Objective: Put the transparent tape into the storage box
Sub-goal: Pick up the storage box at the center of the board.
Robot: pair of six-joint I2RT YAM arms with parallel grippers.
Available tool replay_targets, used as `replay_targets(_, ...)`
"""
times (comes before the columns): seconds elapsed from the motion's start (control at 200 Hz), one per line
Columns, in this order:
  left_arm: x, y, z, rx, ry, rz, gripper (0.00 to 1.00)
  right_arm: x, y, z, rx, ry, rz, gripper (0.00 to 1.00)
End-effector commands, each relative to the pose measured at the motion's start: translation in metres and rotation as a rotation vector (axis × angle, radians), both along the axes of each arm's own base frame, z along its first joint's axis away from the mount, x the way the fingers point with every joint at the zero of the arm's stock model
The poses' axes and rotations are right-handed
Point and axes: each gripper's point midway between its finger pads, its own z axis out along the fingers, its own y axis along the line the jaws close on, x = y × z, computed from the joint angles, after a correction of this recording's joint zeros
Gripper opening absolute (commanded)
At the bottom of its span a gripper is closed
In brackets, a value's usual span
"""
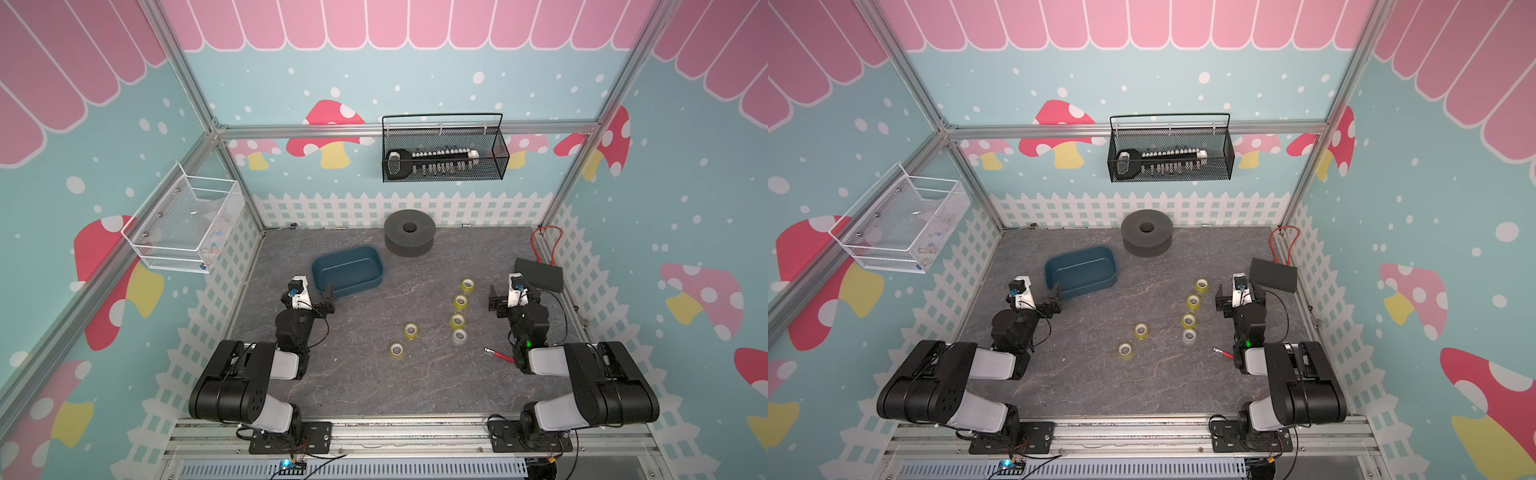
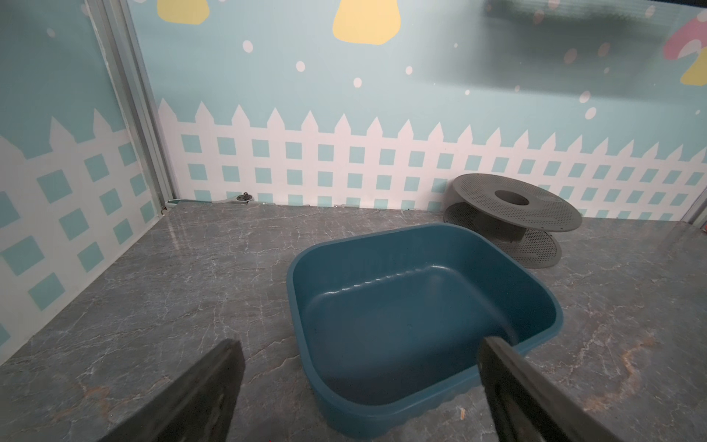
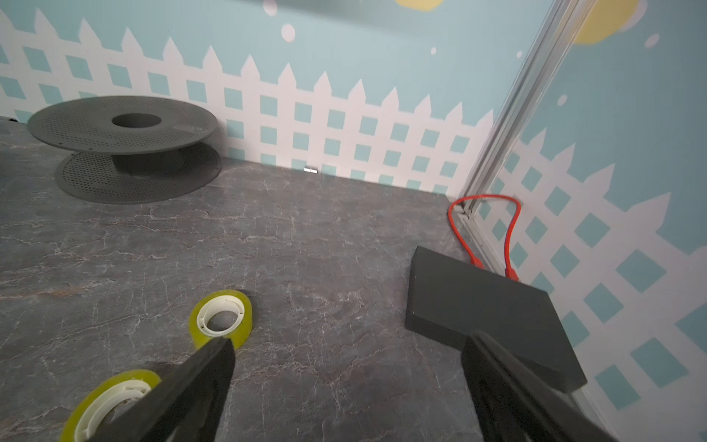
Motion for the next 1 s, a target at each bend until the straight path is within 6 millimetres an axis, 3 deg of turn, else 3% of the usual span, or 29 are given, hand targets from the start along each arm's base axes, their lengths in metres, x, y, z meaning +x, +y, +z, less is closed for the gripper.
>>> replay_targets(0.0, 0.006, -0.003, 0.023, 0.033, -0.006, 0.003, 0.99, 0.017, -0.005, 0.002, 0.1, 0.171, -0.053, 0.99)
replay_targets(0.05, 0.007, -0.005, 0.034, 0.02, -0.007, 0.002, 0.99, 0.022, 0.003, 0.001, 0.146, 0.247, -0.027, 0.99)
replay_targets(0.18, 0.016, -0.002, 0.051, -0.079, 0.064, 0.027, 0.99, 0.026, -0.001, 0.004, 0.375, 0.38, -0.147, 0.99)
replay_targets(0.3, 0.03, -0.001, 0.054, -0.17, 0.177, 0.057, 0.99, 0.031, 0.033, 0.011, 0.475, 0.488, 0.004, 0.99)
replay_targets(0.455, 0.058, -0.005, 0.057, -0.268, 0.265, 0.066, 0.99, 0.04, 0.075, 0.045, 0.552, 0.453, 0.243, 0.99)
replay_targets(0.57, 0.089, 0.0, 0.043, -0.361, 0.387, 0.119, 0.99, 0.049, 0.093, 0.065, 0.482, 0.438, 0.295, 0.99)
replay_targets(0.676, 0.106, 0.014, 0.024, -0.405, 0.48, 0.226, 0.99, 0.053, 0.105, 0.076, 0.406, 0.431, 0.313, 0.99)
replay_targets(0.851, 0.107, 0.049, 0.006, -0.404, 0.563, 0.411, 0.96, 0.051, 0.116, 0.077, 0.331, 0.444, 0.296, 0.99)
replay_targets(0.996, 0.105, 0.061, -0.009, -0.369, 0.636, 0.443, 0.96, 0.048, 0.124, 0.07, 0.285, 0.466, 0.292, 0.98)
